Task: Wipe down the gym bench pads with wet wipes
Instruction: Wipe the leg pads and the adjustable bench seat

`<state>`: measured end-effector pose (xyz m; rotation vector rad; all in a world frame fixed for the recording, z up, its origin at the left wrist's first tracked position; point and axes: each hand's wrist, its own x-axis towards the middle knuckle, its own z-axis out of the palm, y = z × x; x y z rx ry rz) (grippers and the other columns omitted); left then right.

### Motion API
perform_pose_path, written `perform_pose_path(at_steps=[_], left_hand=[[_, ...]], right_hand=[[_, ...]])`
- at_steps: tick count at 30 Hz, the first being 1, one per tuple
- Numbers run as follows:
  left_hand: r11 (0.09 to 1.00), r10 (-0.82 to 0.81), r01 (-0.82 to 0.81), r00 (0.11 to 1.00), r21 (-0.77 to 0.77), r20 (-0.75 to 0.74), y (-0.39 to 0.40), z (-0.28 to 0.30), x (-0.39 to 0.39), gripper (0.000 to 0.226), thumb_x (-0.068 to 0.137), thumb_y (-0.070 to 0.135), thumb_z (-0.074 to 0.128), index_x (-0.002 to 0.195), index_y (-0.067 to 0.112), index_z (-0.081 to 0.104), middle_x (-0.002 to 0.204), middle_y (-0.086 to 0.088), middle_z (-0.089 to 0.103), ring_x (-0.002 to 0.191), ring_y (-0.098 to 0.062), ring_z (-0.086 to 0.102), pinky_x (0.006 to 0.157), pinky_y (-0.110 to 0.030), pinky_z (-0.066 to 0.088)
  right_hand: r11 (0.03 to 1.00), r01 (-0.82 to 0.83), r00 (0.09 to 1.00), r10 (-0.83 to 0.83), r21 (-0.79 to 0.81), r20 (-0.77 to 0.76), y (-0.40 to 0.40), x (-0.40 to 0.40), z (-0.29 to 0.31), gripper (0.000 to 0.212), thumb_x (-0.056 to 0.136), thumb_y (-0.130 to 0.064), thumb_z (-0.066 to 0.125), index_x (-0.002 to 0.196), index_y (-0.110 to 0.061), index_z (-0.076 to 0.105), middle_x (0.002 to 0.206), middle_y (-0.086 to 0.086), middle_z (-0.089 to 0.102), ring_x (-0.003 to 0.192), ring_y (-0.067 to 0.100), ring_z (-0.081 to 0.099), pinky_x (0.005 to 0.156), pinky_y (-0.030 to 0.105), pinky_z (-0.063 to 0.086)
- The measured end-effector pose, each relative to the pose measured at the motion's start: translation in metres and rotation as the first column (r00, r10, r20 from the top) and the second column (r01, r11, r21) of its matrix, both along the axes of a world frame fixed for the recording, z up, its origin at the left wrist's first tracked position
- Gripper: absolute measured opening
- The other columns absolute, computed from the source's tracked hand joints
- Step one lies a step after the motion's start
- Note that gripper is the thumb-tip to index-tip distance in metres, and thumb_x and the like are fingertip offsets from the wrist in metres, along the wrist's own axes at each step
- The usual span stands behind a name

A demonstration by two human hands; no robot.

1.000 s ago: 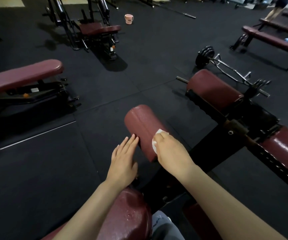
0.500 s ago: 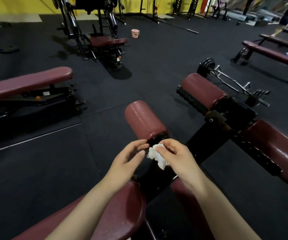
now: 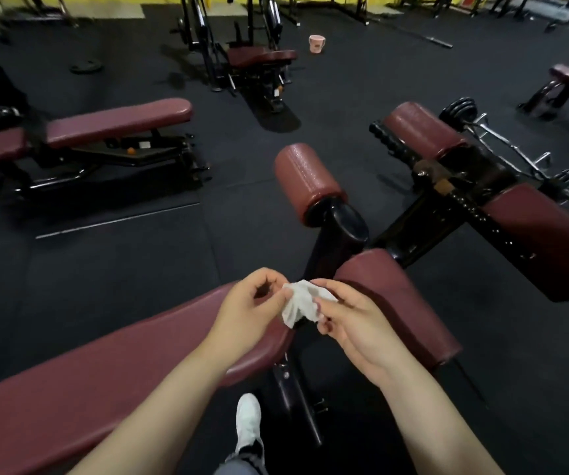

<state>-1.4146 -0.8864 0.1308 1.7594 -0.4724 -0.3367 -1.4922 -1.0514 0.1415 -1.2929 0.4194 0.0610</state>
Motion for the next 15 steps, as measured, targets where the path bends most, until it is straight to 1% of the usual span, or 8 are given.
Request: perform_pose_path(at_steps=[2, 4, 6, 8, 9, 11, 13, 15], left_hand=[[0.997, 0.070, -0.072, 0.993, -0.018, -0.096, 0.013, 0.000, -0.009, 0.011, 0.094, 0.011, 0.063, 0.083, 0.010, 0.064, 0.075, 0.001, 0.059, 0.069, -0.008, 0.052, 0.066, -0.018, 0.044], [0.987, 0.146, -0.155, 0.970, -0.033, -0.197, 0.026, -0.001, -0.016, 0.015, 0.094, 0.008, 0.060, 0.080, 0.001, 0.060, 0.074, -0.003, 0.057, 0.069, -0.011, 0.051, 0.065, -0.018, 0.042], [0.973, 0.196, -0.225, 0.926, -0.054, -0.322, 0.040, -0.006, -0.021, 0.019, 0.095, 0.011, 0.058, 0.086, -0.005, 0.060, 0.079, -0.010, 0.062, 0.074, -0.017, 0.054, 0.072, -0.027, 0.044], [0.957, 0.218, -0.282, 0.859, -0.073, -0.464, 0.052, -0.012, -0.024, 0.022, 0.097, 0.018, 0.058, 0.091, -0.003, 0.064, 0.090, -0.018, 0.070, 0.082, -0.022, 0.061, 0.082, -0.035, 0.049], [0.947, 0.223, -0.310, 0.821, -0.083, -0.525, 0.058, -0.015, -0.024, 0.023, 0.097, 0.020, 0.058, 0.088, 0.000, 0.063, 0.095, -0.020, 0.070, 0.087, -0.025, 0.063, 0.088, -0.038, 0.050], [0.935, 0.235, -0.346, 0.765, -0.076, -0.599, 0.071, -0.024, -0.023, 0.021, 0.098, 0.024, 0.057, 0.083, 0.010, 0.060, 0.097, -0.018, 0.071, 0.093, -0.027, 0.065, 0.100, -0.042, 0.049], [0.941, 0.267, -0.338, 0.753, -0.005, -0.602, 0.086, -0.033, -0.019, 0.022, 0.100, 0.025, 0.051, 0.092, 0.008, 0.062, 0.103, -0.010, 0.074, 0.103, -0.026, 0.068, 0.104, -0.044, 0.048], [0.936, 0.297, -0.349, 0.738, 0.034, -0.606, 0.102, -0.040, -0.014, 0.027, 0.101, 0.025, 0.045, 0.104, 0.007, 0.065, 0.103, -0.004, 0.075, 0.104, -0.023, 0.069, 0.102, -0.041, 0.049]], right_hand=[[0.997, -0.055, 0.999, 0.055, -0.051, -0.004, 0.010, -0.009, -0.005, 0.022, 0.093, -0.007, 0.059, 0.109, -0.015, 0.072, 0.085, 0.007, 0.063, 0.070, 0.013, 0.049, 0.065, 0.028, 0.040], [0.992, -0.079, 0.997, 0.077, -0.103, -0.028, 0.020, -0.016, -0.010, 0.016, 0.093, -0.013, 0.062, 0.103, -0.015, 0.074, 0.076, 0.009, 0.053, 0.065, 0.013, 0.046, 0.065, 0.029, 0.040], [0.984, -0.096, 0.995, 0.088, -0.149, -0.055, 0.030, -0.020, -0.018, 0.012, 0.093, -0.017, 0.063, 0.097, -0.012, 0.073, 0.070, 0.007, 0.049, 0.062, 0.012, 0.045, 0.064, 0.028, 0.041], [0.981, -0.087, 0.993, 0.072, -0.173, -0.093, 0.041, -0.020, -0.025, 0.013, 0.094, -0.019, 0.061, 0.091, -0.011, 0.071, 0.067, 0.005, 0.051, 0.060, 0.012, 0.047, 0.063, 0.027, 0.043], [0.985, -0.072, 0.992, 0.054, -0.158, -0.116, 0.047, -0.019, -0.028, 0.015, 0.095, -0.020, 0.061, 0.089, -0.010, 0.070, 0.067, 0.006, 0.053, 0.060, 0.013, 0.049, 0.063, 0.027, 0.044], [0.994, -0.040, 0.987, 0.024, -0.100, -0.160, 0.058, -0.014, -0.036, 0.017, 0.095, -0.021, 0.059, 0.088, -0.009, 0.069, 0.074, 0.008, 0.060, 0.062, 0.014, 0.056, 0.066, 0.032, 0.049], [0.994, -0.068, 0.981, 0.050, -0.089, -0.187, 0.070, -0.008, -0.045, 0.019, 0.096, -0.024, 0.058, 0.093, -0.009, 0.070, 0.087, 0.008, 0.070, 0.074, 0.018, 0.067, 0.082, 0.040, 0.052], [0.993, -0.063, 0.981, 0.044, -0.099, -0.187, 0.084, -0.002, -0.051, 0.020, 0.097, -0.024, 0.056, 0.095, -0.008, 0.069, 0.098, 0.009, 0.073, 0.093, 0.023, 0.070, 0.095, 0.041, 0.051]])
